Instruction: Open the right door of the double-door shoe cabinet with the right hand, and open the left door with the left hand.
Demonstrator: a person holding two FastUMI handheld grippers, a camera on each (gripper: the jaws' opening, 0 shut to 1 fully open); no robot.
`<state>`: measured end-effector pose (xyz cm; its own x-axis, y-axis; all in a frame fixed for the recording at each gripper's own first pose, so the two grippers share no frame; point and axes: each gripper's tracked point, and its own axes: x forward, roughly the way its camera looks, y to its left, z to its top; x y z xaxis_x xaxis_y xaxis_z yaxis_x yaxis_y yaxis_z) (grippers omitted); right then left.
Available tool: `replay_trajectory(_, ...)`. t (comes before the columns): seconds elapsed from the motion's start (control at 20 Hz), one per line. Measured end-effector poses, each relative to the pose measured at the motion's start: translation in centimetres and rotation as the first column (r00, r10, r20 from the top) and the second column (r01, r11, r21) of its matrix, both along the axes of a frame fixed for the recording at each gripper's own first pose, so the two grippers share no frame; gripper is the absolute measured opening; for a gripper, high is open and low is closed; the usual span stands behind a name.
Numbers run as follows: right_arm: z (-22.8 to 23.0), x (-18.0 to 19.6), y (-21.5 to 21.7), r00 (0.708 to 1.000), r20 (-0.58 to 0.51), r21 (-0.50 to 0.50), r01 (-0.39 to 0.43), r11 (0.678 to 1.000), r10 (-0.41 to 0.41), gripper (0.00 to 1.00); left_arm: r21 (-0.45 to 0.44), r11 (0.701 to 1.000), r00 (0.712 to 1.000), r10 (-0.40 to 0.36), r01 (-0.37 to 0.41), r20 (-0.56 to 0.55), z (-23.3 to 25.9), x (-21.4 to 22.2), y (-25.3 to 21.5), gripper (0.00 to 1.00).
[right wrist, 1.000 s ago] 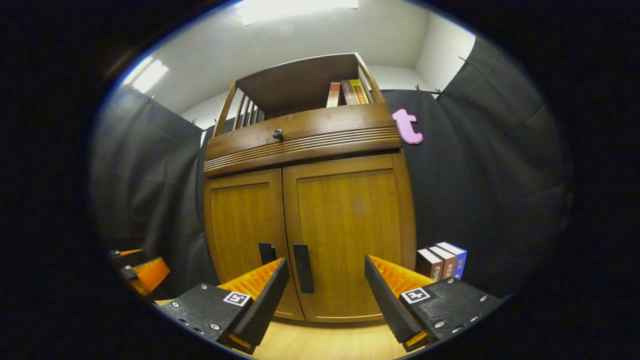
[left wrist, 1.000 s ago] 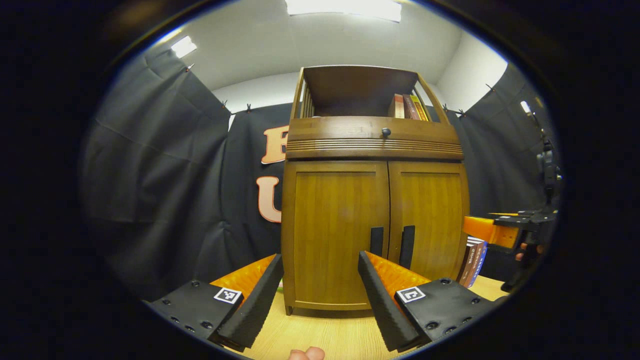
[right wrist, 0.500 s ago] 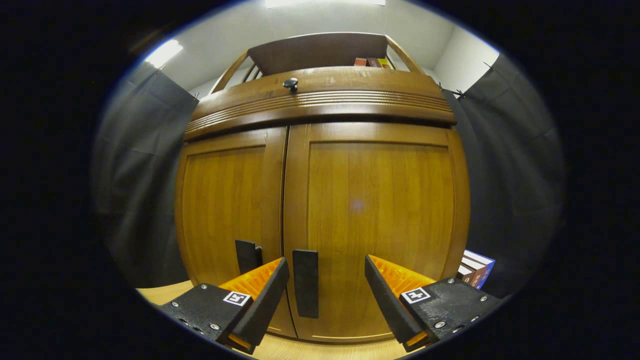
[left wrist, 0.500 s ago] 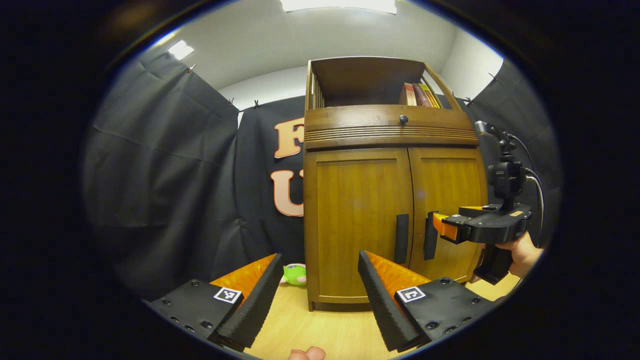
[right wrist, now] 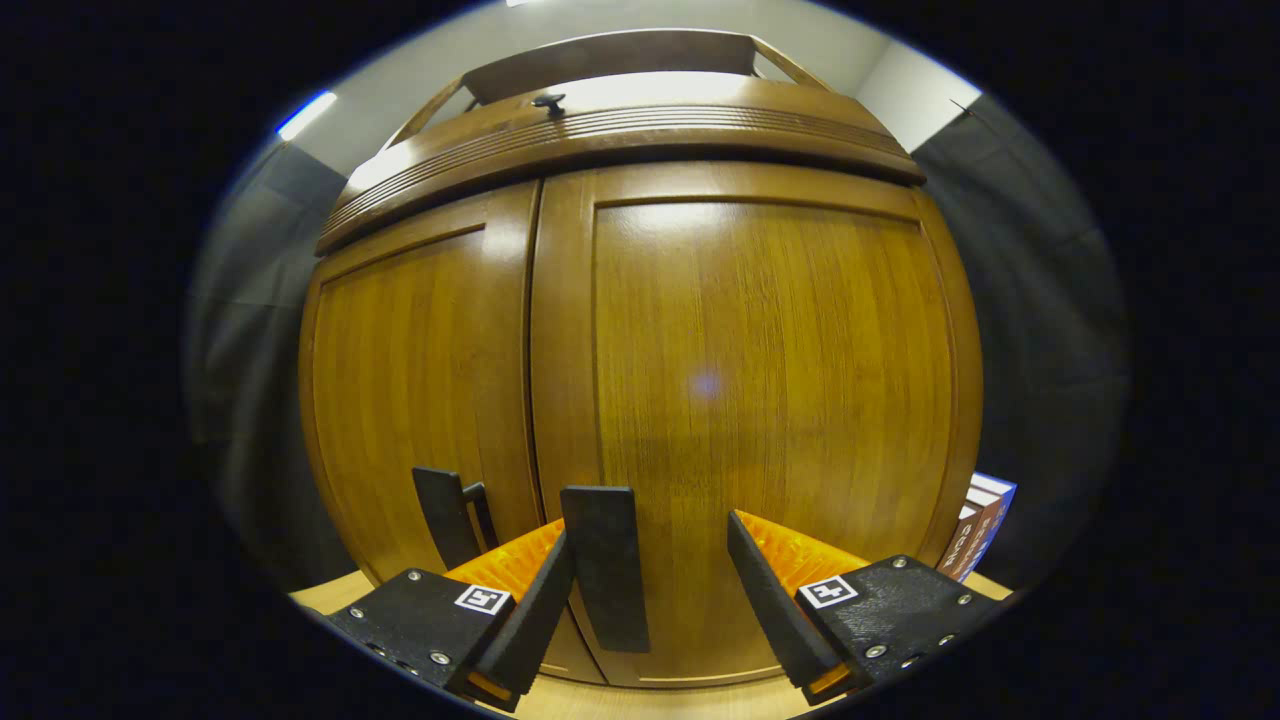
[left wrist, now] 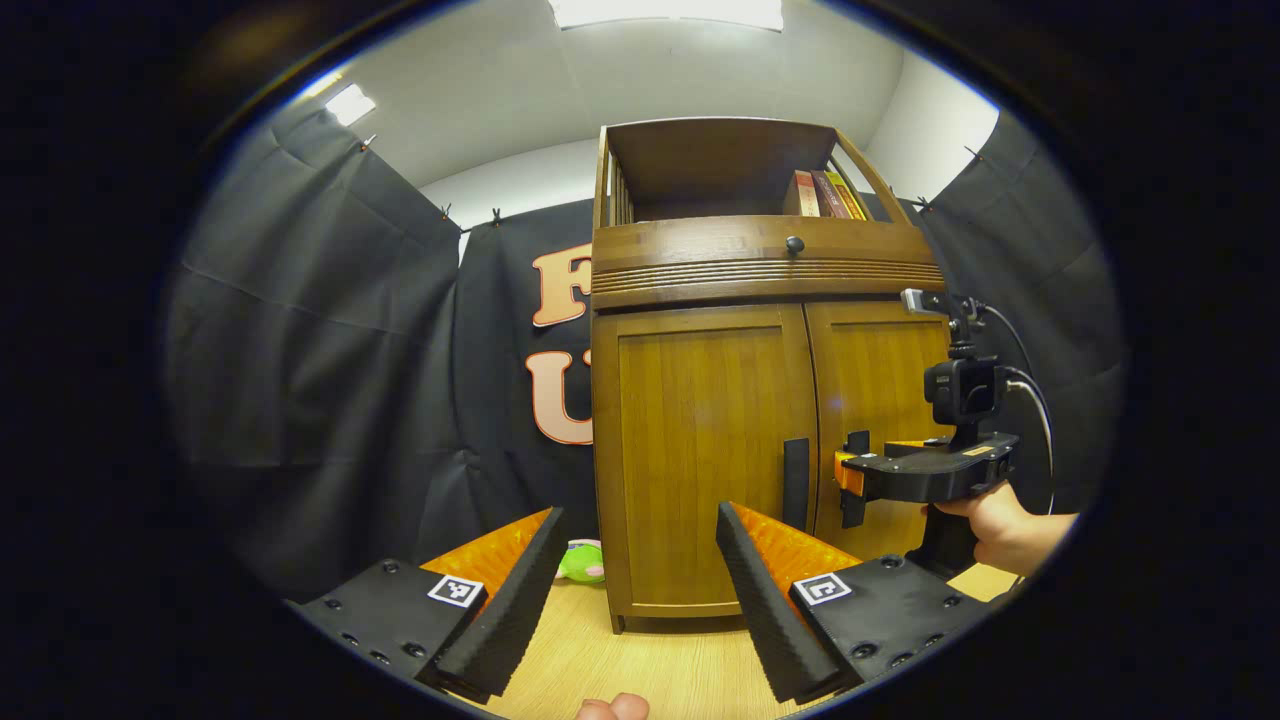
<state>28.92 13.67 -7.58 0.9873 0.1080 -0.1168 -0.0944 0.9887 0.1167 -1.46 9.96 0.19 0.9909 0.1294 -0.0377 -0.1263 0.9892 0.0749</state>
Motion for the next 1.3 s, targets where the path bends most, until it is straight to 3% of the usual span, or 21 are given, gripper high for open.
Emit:
replay_trajectory(0.05, 0.2, -0.4, -0.1, 1.0, 0.002, 0.023, 0.007, 1.0, -0.007, 0.79, -0.001, 1.0, 1.0, 0.005, -0.005, 0.0, 0.0, 0.1, 0.2, 0.96)
replay_trajectory(0.15, 0.2, -0.5, 0.0, 1.0, 0.024, 0.011, 0.008, 1.0, -0.009, 0.98, -0.027, 1.0, 1.0, 0.002, -0.002, -0.009, -0.3, 0.2, 0.3, 0.98)
replay_trajectory(0.2, 0.2, 0.2, 0.2, 0.999, 0.037, 0.01, 0.007, 1.0, -0.008, 0.88, -0.038, 0.999, 1.0, 0.003, -0.004, -0.012, -0.3, 0.3, 0.2, 0.97)
replay_trajectory(0.25, 0.2, 0.2, 0.2, 0.999, 0.039, 0.008, 0.005, 1.0, -0.005, 0.87, -0.042, 0.999, 1.0, 0.007, -0.008, -0.012, -0.2, 0.4, 0.4, 0.97)
replay_trajectory(0.3, 0.2, 0.3, 0.3, 0.999, 0.042, 0.004, 0.002, 1.0, -0.002, 0.76, -0.042, 0.999, 1.0, 0.009, -0.009, -0.012, -0.1, 0.4, 0.6, 0.96)
replay_trajectory(0.35, 0.2, 0.2, 0.3, 0.999, 0.042, -0.005, -0.002, 1.0, 0.002, 0.96, -0.038, 0.999, 1.0, 0.009, -0.01, -0.012, -0.1, 0.5, 0.5, 0.96)
replay_trajectory(0.4, 0.2, 0.2, 0.2, 0.999, 0.041, -0.018, -0.007, 1.0, 0.007, 0.85, -0.033, 0.999, 1.0, 0.011, -0.011, -0.013, -0.1, 0.4, 0.6, 0.95)
replay_trajectory(0.55, 0.0, 0.3, 0.7, 0.999, 0.027, -0.048, -0.027, 0.998, 0.029, 0.81, -0.038, 0.999, 1.0, 0.011, -0.012, -0.016, 0.0, 0.2, 0.7, 0.97)
replay_trajectory(0.7, 0.0, 0.1, 1.6, 0.998, 0.019, -0.063, -0.057, 0.996, 0.058, 0.61, -0.038, 0.999, 1.0, 0.028, -0.028, -0.001, 0.7, -0.7, 0.9, 0.95)
replay_trajectory(0.75, -0.1, 0.2, 2.2, 0.997, 0.013, -0.055, -0.071, 0.996, 0.072, 0.65, -0.038, 0.999, 0.999, 0.033, -0.033, 0.009, 1.0, -1.1, 0.9, 0.97)
replay_trajectory(0.9, -0.2, 0.2, 2.5, 0.996, 0.009, -0.041, -0.085, 0.995, 0.086, 0.32, -0.044, 0.998, 0.999, 0.048, -0.048, 0.012, 1.0, -1.9, 1.3, 0.95)
replay_trajectory(1.0, -0.3, 0.1, 2.6, 0.996, 0.003, -0.034, -0.094, 0.995, 0.094, 0.3, -0.045, 0.997, 0.998, 0.056, -0.056, 0.005, 0.8, -2.5, 1.6, 0.95)
replay_trajectory(1.05, -0.4, 0.1, 2.6, 0.995, 0.007, -0.053, -0.096, 0.994, 0.096, 0.22, -0.044, 0.997, 0.998, 0.058, -0.057, 0.011, 1.0, -2.8, 1.6, 0.97)
replay_trajectory(1.1, -0.3, 0.2, 2.5, 0.996, 0.016, -0.072, -0.088, 0.994, 0.089, 0.29, -0.04, 0.998, 0.998, 0.056, -0.055, 0.019, 1.2, -3.0, 1.7, 0.97)
replay_trajectory(1.3, -0.4, -0.2, 2.7, 0.996, -0.001, -0.052, -0.092, 0.994, 0.092, 0.28, -0.027, 0.998, 0.998, 0.062, -0.062, 0.008, 1.0, -3.9, 2.0, 0.98)
